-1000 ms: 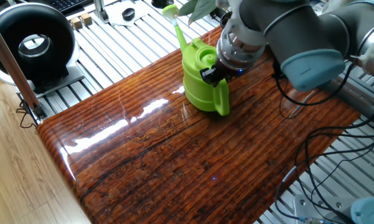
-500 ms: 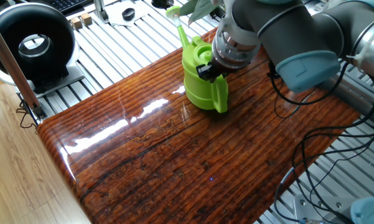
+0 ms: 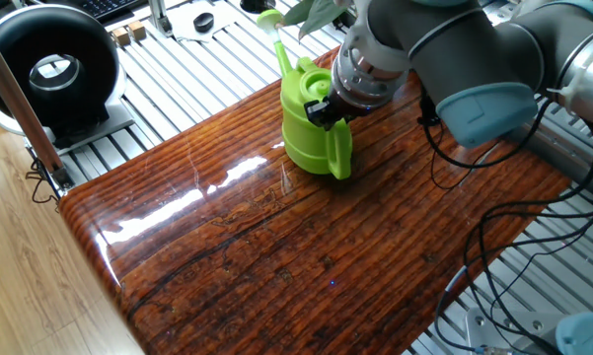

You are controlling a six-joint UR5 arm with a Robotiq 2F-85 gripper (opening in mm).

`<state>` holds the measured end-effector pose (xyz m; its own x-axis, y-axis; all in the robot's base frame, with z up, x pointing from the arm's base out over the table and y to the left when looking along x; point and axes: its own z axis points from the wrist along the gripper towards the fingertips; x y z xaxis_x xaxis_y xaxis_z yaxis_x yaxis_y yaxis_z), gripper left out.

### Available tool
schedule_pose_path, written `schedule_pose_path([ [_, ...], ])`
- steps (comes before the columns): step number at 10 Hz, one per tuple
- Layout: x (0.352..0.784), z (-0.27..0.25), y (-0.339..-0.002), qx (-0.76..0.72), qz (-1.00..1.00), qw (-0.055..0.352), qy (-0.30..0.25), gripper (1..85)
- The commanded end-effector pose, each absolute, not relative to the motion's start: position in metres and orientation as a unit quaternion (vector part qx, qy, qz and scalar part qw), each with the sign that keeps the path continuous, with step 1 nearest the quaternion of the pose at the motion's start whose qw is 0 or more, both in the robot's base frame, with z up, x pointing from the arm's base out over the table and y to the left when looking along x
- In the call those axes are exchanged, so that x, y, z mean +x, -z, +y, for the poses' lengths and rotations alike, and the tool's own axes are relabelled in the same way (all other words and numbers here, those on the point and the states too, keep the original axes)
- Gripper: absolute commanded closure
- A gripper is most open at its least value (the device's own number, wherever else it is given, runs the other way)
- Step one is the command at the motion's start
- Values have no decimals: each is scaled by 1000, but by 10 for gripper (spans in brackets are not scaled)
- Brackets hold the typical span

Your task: Water the plant

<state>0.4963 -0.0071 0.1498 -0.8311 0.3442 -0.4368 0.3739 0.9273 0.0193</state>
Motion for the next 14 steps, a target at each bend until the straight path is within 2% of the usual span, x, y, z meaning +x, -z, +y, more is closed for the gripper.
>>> schedule_pose_path([
  [1, 495, -8, -153, 191, 955, 223, 35, 843],
  [3, 485, -15, -160, 205, 953, 211, 69, 843],
  [8, 474, -18, -174, 207, 952, 213, 81, 843],
  [14, 474, -21, -175, 205, 948, 221, 98, 843],
])
